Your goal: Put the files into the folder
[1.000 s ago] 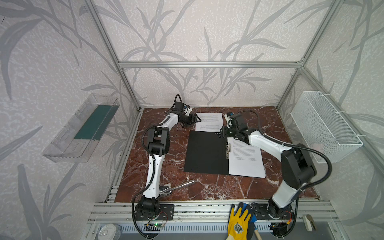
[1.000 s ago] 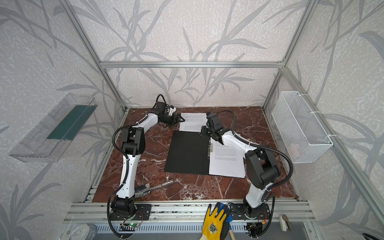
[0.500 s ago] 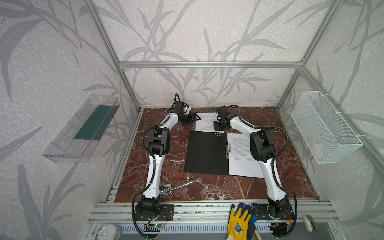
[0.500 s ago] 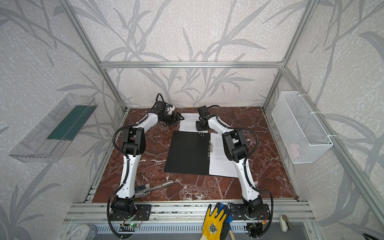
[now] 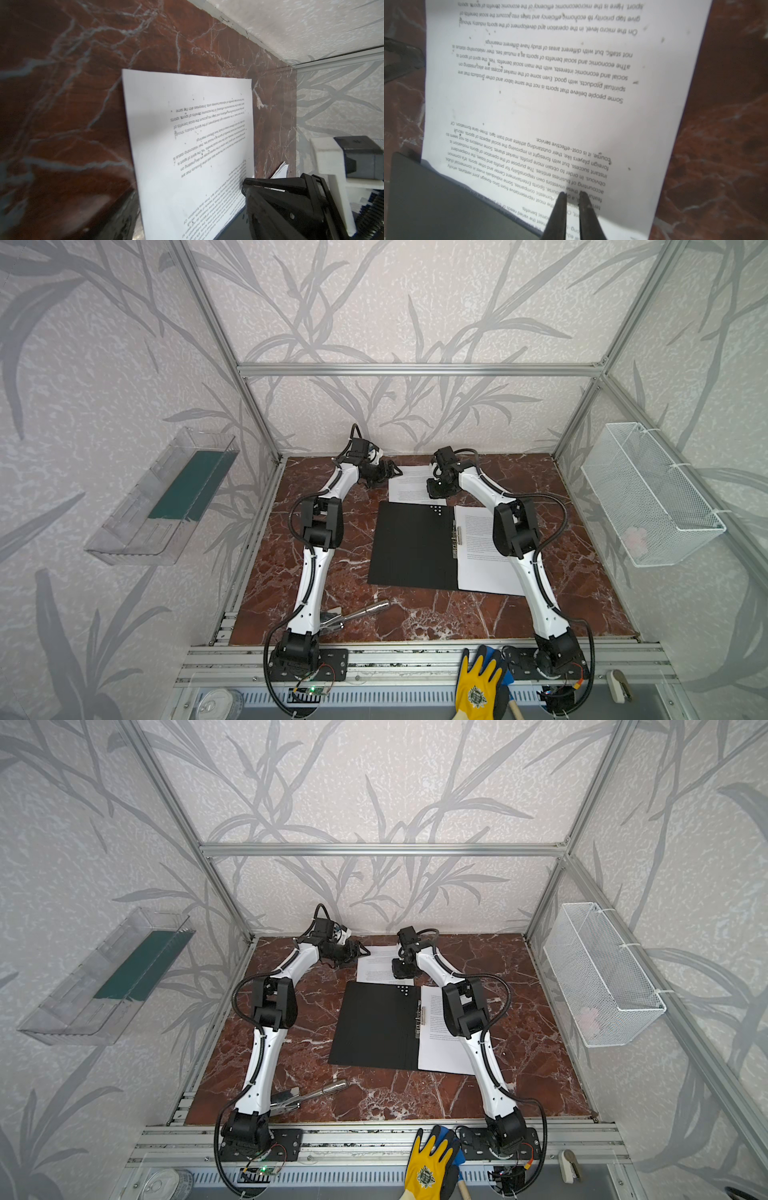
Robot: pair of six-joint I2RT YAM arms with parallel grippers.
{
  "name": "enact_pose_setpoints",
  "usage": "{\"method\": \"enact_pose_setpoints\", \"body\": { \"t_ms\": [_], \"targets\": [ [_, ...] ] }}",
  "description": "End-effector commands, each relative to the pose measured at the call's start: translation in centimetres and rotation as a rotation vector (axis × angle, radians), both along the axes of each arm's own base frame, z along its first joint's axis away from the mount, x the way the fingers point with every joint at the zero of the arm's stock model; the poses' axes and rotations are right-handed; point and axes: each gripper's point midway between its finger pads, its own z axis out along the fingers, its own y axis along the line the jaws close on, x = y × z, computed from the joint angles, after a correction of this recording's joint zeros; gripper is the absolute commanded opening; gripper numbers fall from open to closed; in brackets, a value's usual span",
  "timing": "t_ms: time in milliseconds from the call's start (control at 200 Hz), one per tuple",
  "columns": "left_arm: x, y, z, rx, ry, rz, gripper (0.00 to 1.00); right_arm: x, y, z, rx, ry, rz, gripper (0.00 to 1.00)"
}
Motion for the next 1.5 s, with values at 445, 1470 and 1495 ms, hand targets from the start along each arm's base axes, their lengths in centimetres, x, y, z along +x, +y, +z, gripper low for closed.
{"method": "enact_pose_setpoints", "body": {
  "t_ms": [445,1470,1495],
  "targets": [
    [-3.9,-2.4,-0.6,-0.148,0.094,-0.057,0.81,-1.1,1.5,-2.2,0.069,0.099,0.028,0.14],
    [-2.9,0.1,0.3,-0.146,-0.034,0.032,0.38,-0.5,1.8,0.7,0.157,0.059,0.046,0.31],
    [-2.8,0.0,0.3,-0.148,-0.037,0.033,0.34,-0.4,1.9,1.1,0.161,0.052,0.049,0.33]
  ]
}}
